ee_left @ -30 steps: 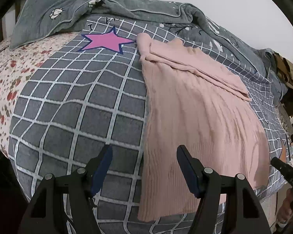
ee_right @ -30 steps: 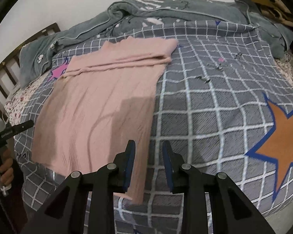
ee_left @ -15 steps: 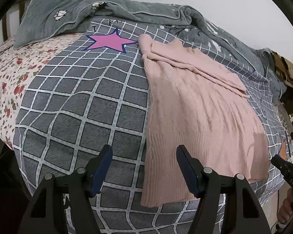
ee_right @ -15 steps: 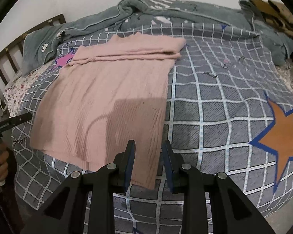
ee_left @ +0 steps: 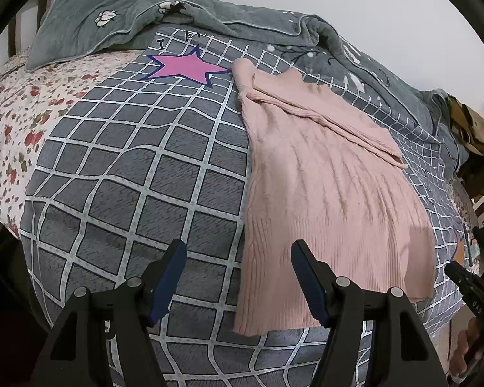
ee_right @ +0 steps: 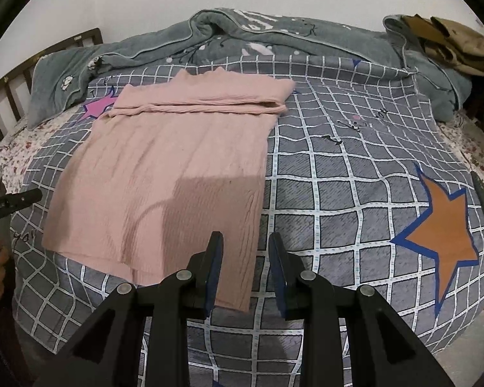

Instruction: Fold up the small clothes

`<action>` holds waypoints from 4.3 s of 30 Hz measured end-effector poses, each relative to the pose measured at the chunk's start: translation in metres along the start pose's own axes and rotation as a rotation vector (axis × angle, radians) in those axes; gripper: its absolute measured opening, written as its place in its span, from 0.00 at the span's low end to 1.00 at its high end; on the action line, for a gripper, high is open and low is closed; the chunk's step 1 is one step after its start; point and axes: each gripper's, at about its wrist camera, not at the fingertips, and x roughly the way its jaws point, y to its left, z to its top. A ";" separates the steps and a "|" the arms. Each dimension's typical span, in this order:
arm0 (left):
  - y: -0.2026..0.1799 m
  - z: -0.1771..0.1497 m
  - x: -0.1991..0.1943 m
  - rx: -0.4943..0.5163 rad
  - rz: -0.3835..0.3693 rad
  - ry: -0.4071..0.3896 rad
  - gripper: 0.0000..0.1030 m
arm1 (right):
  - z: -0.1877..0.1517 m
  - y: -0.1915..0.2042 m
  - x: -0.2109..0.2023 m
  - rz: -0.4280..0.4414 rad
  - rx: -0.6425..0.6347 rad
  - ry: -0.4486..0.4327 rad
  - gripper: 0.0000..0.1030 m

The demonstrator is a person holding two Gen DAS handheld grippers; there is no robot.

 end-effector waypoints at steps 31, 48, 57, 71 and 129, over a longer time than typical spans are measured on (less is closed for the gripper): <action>-0.010 -0.022 0.031 0.067 -0.087 0.108 0.52 | -0.027 -0.013 0.034 0.129 0.068 0.081 0.28; -0.010 -0.021 0.045 0.058 -0.092 0.147 0.34 | -0.031 -0.013 0.054 0.160 0.100 0.105 0.28; -0.014 -0.021 0.041 0.075 -0.098 0.126 0.08 | -0.031 -0.014 0.054 0.168 0.123 0.095 0.05; -0.015 -0.011 -0.015 0.034 -0.174 -0.017 0.06 | -0.019 -0.035 -0.001 0.302 0.250 -0.054 0.04; -0.057 0.188 0.063 -0.001 -0.027 -0.172 0.07 | 0.201 -0.063 0.071 0.495 0.366 -0.243 0.04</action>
